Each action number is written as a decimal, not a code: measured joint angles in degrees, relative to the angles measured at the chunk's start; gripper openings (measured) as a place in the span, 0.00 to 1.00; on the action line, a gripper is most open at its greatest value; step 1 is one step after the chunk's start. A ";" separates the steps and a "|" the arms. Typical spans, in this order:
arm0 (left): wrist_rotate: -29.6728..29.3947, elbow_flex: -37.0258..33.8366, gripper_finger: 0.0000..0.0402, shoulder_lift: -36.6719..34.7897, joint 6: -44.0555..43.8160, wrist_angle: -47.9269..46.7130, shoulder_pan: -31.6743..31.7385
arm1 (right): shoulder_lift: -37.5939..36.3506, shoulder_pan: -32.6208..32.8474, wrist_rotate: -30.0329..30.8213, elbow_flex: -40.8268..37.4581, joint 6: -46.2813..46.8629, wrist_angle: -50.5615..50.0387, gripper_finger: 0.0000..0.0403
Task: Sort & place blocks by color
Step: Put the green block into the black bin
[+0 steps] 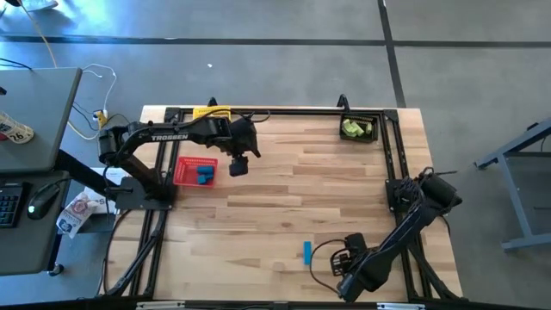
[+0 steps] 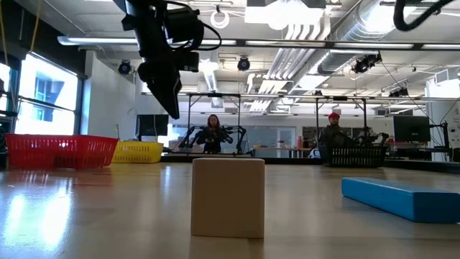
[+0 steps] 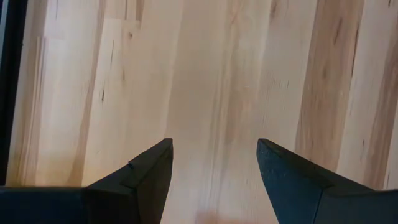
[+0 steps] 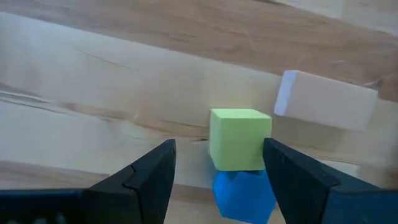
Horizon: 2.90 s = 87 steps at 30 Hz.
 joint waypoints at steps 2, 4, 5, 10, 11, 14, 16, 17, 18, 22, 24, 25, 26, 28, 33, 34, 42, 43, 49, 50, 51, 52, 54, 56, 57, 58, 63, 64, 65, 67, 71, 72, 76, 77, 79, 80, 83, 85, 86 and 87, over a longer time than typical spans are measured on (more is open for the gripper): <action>0.00 0.01 0.54 0.00 0.00 0.17 0.00 | 0.84 0.02 -0.85 0.04 0.22 -0.43 0.57; -0.07 0.00 0.54 0.01 0.00 0.33 0.00 | 2.15 0.02 -1.73 -0.01 0.34 0.79 0.57; -0.17 -0.01 0.54 0.01 0.00 0.47 0.00 | 2.69 0.02 -2.09 -0.04 0.36 1.49 0.57; -0.20 0.00 0.54 0.01 0.00 1.50 0.00 | 3.73 -0.07 -1.94 -0.02 0.51 2.91 0.57; -0.20 0.01 0.54 0.00 0.00 1.88 0.00 | 3.66 -0.19 -1.96 -0.02 1.17 2.68 0.57; -0.20 0.00 0.54 0.01 0.00 2.74 0.00 | 3.54 -0.28 -1.20 -0.02 2.79 1.76 0.57; -0.20 -0.01 0.54 -0.01 0.00 3.82 0.00 | 3.56 -0.31 0.00 -0.02 3.36 1.59 0.57; -0.20 0.00 0.54 0.01 0.00 4.21 0.00 | 3.56 -0.40 0.20 -0.02 3.55 1.64 0.57; -0.20 -0.01 0.54 0.00 0.00 4.48 0.00 | 3.56 -0.48 0.25 -0.02 3.76 1.66 0.57; -0.20 -0.01 0.54 0.01 0.00 5.51 0.00 | 3.56 -1.06 0.29 -0.02 3.29 1.20 0.57; -0.20 -0.01 0.54 0.01 0.00 6.32 0.00 | 3.56 -1.42 0.42 -0.02 2.95 0.10 0.57; -0.20 -0.01 0.54 0.01 0.00 6.63 0.00 | 3.56 -1.56 0.54 -0.02 2.93 -0.60 0.57; -0.20 -0.01 0.54 0.01 0.00 6.89 0.00 | 3.56 -1.77 0.68 -0.02 2.91 -1.29 0.57; -0.20 -0.01 0.54 -0.01 0.00 7.53 0.00 | 3.56 -2.25 0.87 -0.02 2.70 -2.21 0.57; -0.20 0.00 0.54 0.01 0.00 7.74 0.00 | 3.56 -3.86 0.84 -0.02 -0.11 -1.56 0.57; -0.20 0.00 0.54 0.00 0.00 7.74 0.00 | 3.56 -4.24 0.84 -0.02 -0.36 -1.18 0.57; -0.20 -0.01 0.54 0.01 0.00 7.73 0.00 | 3.53 -6.80 -1.45 -0.02 -1.72 0.03 0.47; -0.20 -0.01 0.54 0.01 0.01 7.74 0.00 | 3.53 -7.05 -2.55 -0.02 -1.72 0.29 0.44; -0.20 -0.01 0.54 0.01 0.02 7.72 0.00 | 3.41 -7.45 -7.36 0.01 -1.36 1.44 0.29; -0.20 -0.01 0.54 0.01 0.02 7.72 0.01 | 3.40 -7.45 -7.36 0.02 -1.17 1.59 0.28; -0.20 -0.01 0.54 0.01 0.02 7.72 0.00 | 3.40 -7.45 -7.37 0.02 -1.01 1.74 0.28; -0.20 -0.01 0.54 -0.01 0.02 7.72 0.00 | 3.40 -7.48 -7.39 0.03 -0.79 1.81 0.28; -0.20 -0.01 0.54 0.01 0.02 7.72 0.01 | 3.40 -7.45 -7.34 0.04 -0.15 1.82 0.28; -0.20 -0.01 0.54 0.01 0.02 7.70 0.00 | 3.25 -7.45 -6.29 0.03 -0.04 2.04 0.28; -0.18 -0.01 0.54 0.01 0.02 7.69 0.01 | 3.04 -7.45 -5.18 0.02 0.01 2.38 0.28; -0.19 -0.01 0.54 0.01 0.02 7.67 0.01 | 2.79 -7.48 -3.67 0.02 0.09 2.49 0.28; -0.17 -0.01 0.54 0.01 0.78 7.61 0.02 | 0.78 -9.18 3.13 0.00 -0.95 1.40 0.28; -0.17 -0.01 0.54 0.00 1.49 7.61 0.02 | 0.54 -9.79 4.04 0.00 -1.69 0.98 0.28; -0.18 -0.01 0.54 0.01 1.97 7.61 0.02 | 0.24 -10.53 4.82 0.00 -2.76 0.40 0.28; -0.18 -0.01 0.54 0.01 2.50 7.62 0.02 | -0.71 -12.15 6.92 -0.02 -5.25 -1.22 0.28; -0.17 -0.01 0.54 0.01 2.68 7.71 0.02 | -3.31 -16.82 11.66 -0.02 -11.85 -4.96 0.28; -0.18 -0.01 0.54 0.01 3.04 7.71 0.02 | -4.23 -18.24 12.96 -0.02 -13.93 -5.97 0.28; -0.17 -0.01 0.54 0.01 5.29 7.72 0.02 | -8.09 -24.51 17.81 -0.02 -22.61 -10.22 0.28; -0.17 -0.01 0.54 0.01 5.74 7.74 0.02 | -9.20 -26.23 19.19 -0.02 -24.70 -11.56 0.28; -0.17 -0.01 0.54 0.00 6.08 7.79 0.02 | -11.22 -29.97 21.45 -0.02 -28.98 -14.05 0.28; -0.17 -0.01 0.54 0.00 6.08 7.84 0.02 | -12.16 -31.89 22.46 -0.02 -31.06 -15.25 0.28; -0.17 -0.01 0.54 -0.01 6.08 7.85 0.02 | -14.93 -37.92 25.28 -0.02 -37.70 -18.47 0.28; -0.17 -0.01 0.54 0.01 6.08 7.85 0.02 | -16.61 -42.14 27.25 -0.02 -42.57 -19.33 0.28; -0.17 -0.01 0.54 0.01 6.08 7.85 0.02 | -17.36 -44.34 28.09 -0.02 -44.99 -19.52 0.28; -0.17 -0.01 0.54 -0.01 6.08 7.85 0.02 | -18.16 -46.51 29.05 -0.02 -47.54 -19.53 0.28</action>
